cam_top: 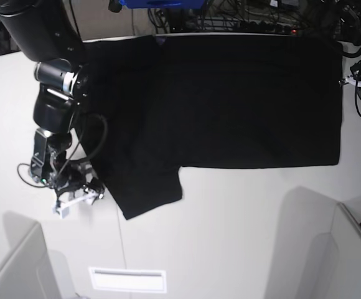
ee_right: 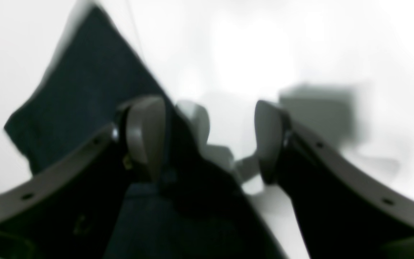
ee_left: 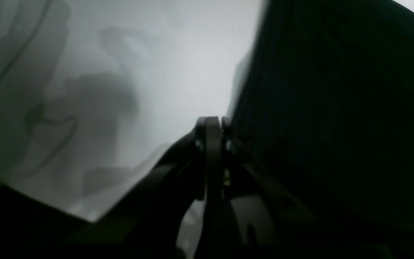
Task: Fold the T-shirt properly
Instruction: 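Release and move the right gripper to the opposite sleeve corner, grasp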
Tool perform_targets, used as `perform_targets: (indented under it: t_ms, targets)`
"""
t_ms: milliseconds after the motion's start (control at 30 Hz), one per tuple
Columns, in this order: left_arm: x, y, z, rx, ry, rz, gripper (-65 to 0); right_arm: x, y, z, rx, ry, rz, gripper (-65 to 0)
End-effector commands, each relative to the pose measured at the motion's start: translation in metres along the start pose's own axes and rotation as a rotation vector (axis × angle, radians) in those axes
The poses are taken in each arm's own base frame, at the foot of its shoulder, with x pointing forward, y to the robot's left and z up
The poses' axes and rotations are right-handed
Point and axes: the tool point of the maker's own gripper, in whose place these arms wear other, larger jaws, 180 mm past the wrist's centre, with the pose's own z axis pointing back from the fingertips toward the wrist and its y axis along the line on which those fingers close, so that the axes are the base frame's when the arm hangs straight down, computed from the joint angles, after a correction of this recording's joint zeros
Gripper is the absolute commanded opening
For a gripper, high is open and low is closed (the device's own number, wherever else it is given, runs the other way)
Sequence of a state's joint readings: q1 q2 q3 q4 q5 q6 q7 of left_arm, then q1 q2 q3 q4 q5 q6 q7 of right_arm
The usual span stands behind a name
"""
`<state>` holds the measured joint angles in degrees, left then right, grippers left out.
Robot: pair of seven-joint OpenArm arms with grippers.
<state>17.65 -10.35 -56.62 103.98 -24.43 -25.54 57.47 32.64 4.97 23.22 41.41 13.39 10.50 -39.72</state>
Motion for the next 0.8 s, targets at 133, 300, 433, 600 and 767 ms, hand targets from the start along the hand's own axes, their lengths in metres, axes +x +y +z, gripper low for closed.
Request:
perform_targets:
  t_ms: [133, 300, 433, 600, 767]
  targets:
    - [0.013, 0.005, 0.004, 0.012, -0.042, -0.013, -65.0, 0.006, 0.028, 0.001, 0.02, 0.031, 0.201, -31.2]
    - [0.013, 0.005, 0.004, 0.011, -0.043, -0.012, -65.0, -0.003, 0.035, -0.001, 0.047, 0.062, 0.244, -39.9]
    - [0.013, 0.005, 0.004, 0.011, -0.043, -0.012, -65.0, -0.003, 0.035, -0.001, 0.045, 0.063, 0.246, -40.5]
    - [0.013, 0.003, 0.003, 0.008, -0.042, -0.015, -65.0, -0.004, 0.034, -0.001, 0.042, 0.067, 0.247, -45.6]
    - [0.013, 0.002, 0.003, 0.004, -0.039, -0.017, -65.0, -0.013, 0.036, -0.004, 0.048, 0.082, 0.246, -55.1]
